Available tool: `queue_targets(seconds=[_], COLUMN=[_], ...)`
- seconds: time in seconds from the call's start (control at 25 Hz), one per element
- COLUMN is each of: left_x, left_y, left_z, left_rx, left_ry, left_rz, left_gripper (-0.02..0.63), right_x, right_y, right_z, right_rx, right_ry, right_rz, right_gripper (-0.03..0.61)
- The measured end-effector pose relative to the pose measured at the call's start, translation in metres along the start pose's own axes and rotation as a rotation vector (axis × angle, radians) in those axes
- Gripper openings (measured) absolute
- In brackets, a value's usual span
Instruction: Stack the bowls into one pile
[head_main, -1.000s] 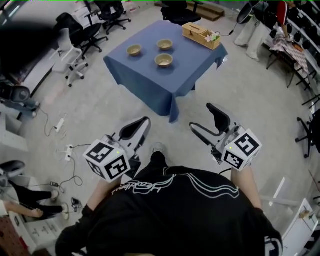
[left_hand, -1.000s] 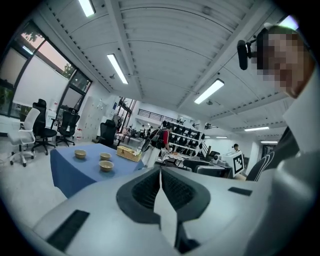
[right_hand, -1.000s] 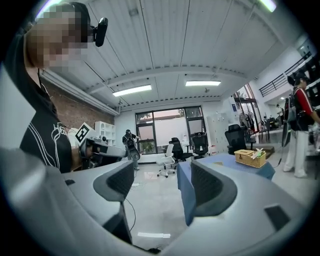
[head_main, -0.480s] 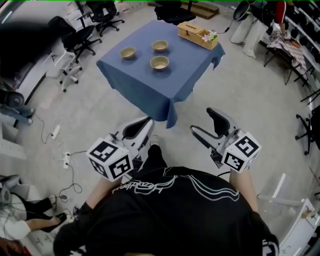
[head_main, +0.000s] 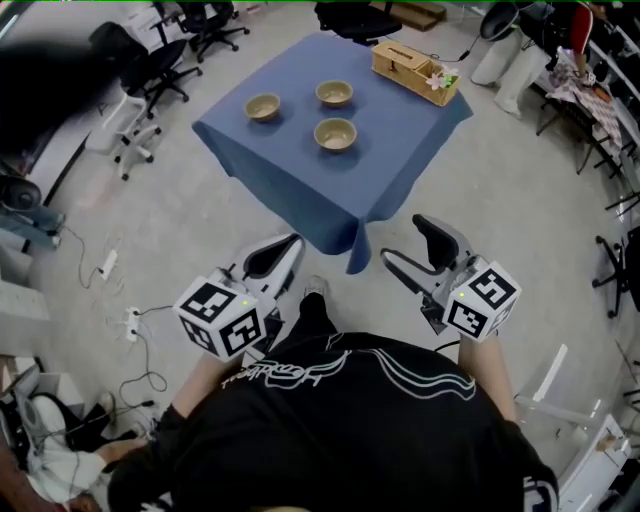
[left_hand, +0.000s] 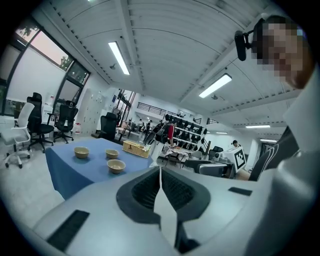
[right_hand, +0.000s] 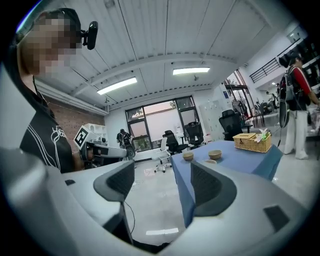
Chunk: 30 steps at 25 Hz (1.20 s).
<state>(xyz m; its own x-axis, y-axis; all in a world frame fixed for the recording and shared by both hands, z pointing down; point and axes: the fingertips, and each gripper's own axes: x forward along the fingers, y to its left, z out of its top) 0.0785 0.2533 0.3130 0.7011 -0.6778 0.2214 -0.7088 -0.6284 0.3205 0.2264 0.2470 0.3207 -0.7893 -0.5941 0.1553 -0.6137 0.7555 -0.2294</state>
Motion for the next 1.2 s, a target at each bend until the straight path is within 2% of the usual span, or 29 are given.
queue_targets(seconds=[0.52, 0.72, 1.2], left_x=[0.061, 0.093, 0.146], left_y=[0.153, 0.201, 0.294], left_z=[0.057, 0.076, 0.086], left_rx=[-0.054, -0.073, -0.115], left_ry=[0.029, 0.05, 0.101], left_rz=[-0.004, -0.01, -0.036], left_gripper=[0.032, 0.032, 0.032], right_x=[0.141, 0.185, 0.26], right_y=[-0.08, -0.126, -0.198], right_z=[0.031, 0.043, 0.034], right_rx=[0.075, 0.114, 0.197], right_ry=[0.053, 0.069, 0.12], right_rz=[-0.033, -0.08, -0.171], right_gripper=[0.35, 0.35, 0.35])
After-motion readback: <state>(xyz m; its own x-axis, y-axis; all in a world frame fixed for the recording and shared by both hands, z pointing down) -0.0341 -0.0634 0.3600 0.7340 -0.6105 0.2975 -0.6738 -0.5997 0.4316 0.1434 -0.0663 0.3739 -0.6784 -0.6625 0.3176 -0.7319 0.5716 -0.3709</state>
